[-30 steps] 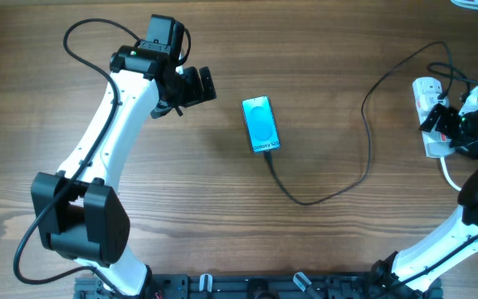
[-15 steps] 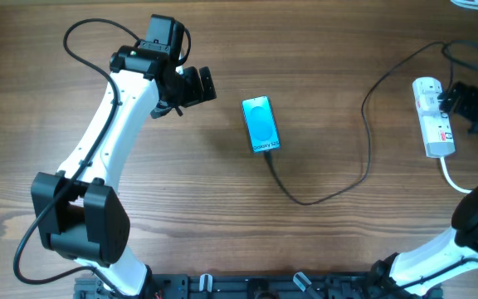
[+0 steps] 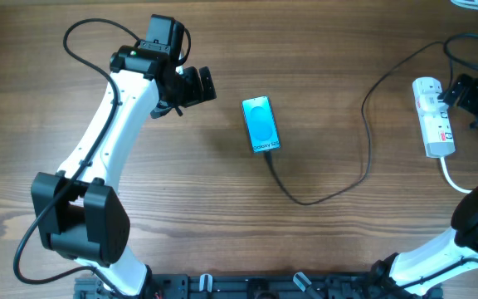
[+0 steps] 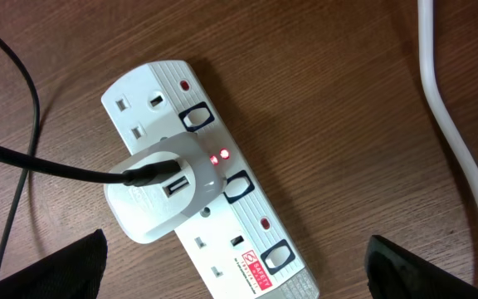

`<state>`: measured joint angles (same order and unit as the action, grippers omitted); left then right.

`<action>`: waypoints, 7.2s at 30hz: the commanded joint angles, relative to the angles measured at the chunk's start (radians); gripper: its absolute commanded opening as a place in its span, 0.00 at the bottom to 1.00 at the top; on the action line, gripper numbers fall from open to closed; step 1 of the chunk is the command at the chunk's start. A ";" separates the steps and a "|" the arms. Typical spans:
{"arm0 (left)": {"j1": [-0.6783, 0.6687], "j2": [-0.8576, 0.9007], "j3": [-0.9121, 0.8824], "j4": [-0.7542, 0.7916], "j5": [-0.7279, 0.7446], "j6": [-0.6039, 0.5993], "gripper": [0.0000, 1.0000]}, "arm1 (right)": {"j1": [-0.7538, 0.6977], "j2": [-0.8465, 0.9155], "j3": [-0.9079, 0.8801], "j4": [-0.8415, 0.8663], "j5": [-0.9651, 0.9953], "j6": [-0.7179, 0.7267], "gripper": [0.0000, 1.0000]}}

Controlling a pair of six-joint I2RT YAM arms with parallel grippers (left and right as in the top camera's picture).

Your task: Plug charger to phone and switch on socket

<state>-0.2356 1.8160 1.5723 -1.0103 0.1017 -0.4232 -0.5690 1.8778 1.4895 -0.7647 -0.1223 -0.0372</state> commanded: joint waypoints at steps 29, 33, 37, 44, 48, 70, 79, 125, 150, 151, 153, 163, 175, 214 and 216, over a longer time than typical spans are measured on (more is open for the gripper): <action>0.091 -0.609 -0.888 0.904 -0.010 -0.097 1.00 | 0.003 -0.004 0.008 0.005 0.010 0.014 1.00; 0.158 -0.752 -1.150 1.074 0.014 -0.183 1.00 | 0.003 -0.004 0.008 0.005 0.010 0.014 1.00; 0.230 -0.877 -1.323 1.171 0.066 -0.195 1.00 | 0.003 -0.004 0.008 0.006 0.010 0.014 1.00; 0.300 -1.084 -1.521 1.232 0.076 -0.195 1.00 | 0.003 -0.004 0.008 0.005 0.010 0.014 1.00; 0.301 -1.215 -1.566 1.183 0.051 -0.191 1.00 | 0.003 -0.004 0.008 0.005 0.010 0.014 1.00; 0.298 -1.813 -1.566 0.933 -0.092 0.296 1.00 | 0.003 -0.004 0.008 0.006 0.010 0.014 1.00; 0.275 -1.813 -1.566 0.935 -0.102 0.446 1.00 | 0.003 -0.004 0.008 0.005 0.010 0.014 1.00; 0.276 -1.813 -1.566 0.935 -0.099 0.446 1.00 | 0.497 -0.533 -0.010 0.006 0.010 0.014 1.00; 0.276 -1.813 -1.566 0.935 -0.100 0.446 1.00 | 0.655 -0.755 -1.065 0.801 -0.055 -0.016 1.00; 0.276 -1.813 -1.566 0.935 -0.100 0.446 1.00 | 0.655 -0.774 -1.097 0.809 -0.054 -0.016 1.00; 0.276 -1.813 -1.566 0.935 -0.100 0.446 1.00 | 0.655 -0.811 -1.153 0.825 -0.051 -0.015 1.00; 0.276 -1.813 -1.566 0.935 -0.100 0.446 1.00 | 0.655 -1.078 -1.426 0.974 -0.051 0.024 1.00; 0.276 -1.813 -1.566 0.935 -0.100 0.446 1.00 | 0.655 -1.410 -1.484 0.819 -0.051 0.040 1.00; 0.276 -1.813 -1.566 0.935 -0.100 0.446 1.00 | 0.655 -1.864 -1.484 0.777 -0.051 0.064 1.00; 0.276 -1.813 -1.566 0.935 -0.100 0.446 1.00 | 0.655 -1.864 -1.484 0.777 -0.051 0.064 1.00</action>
<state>0.0460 0.0128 0.0086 -0.0696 0.0120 0.0036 0.0826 0.0185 0.0071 0.0109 -0.1570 0.0116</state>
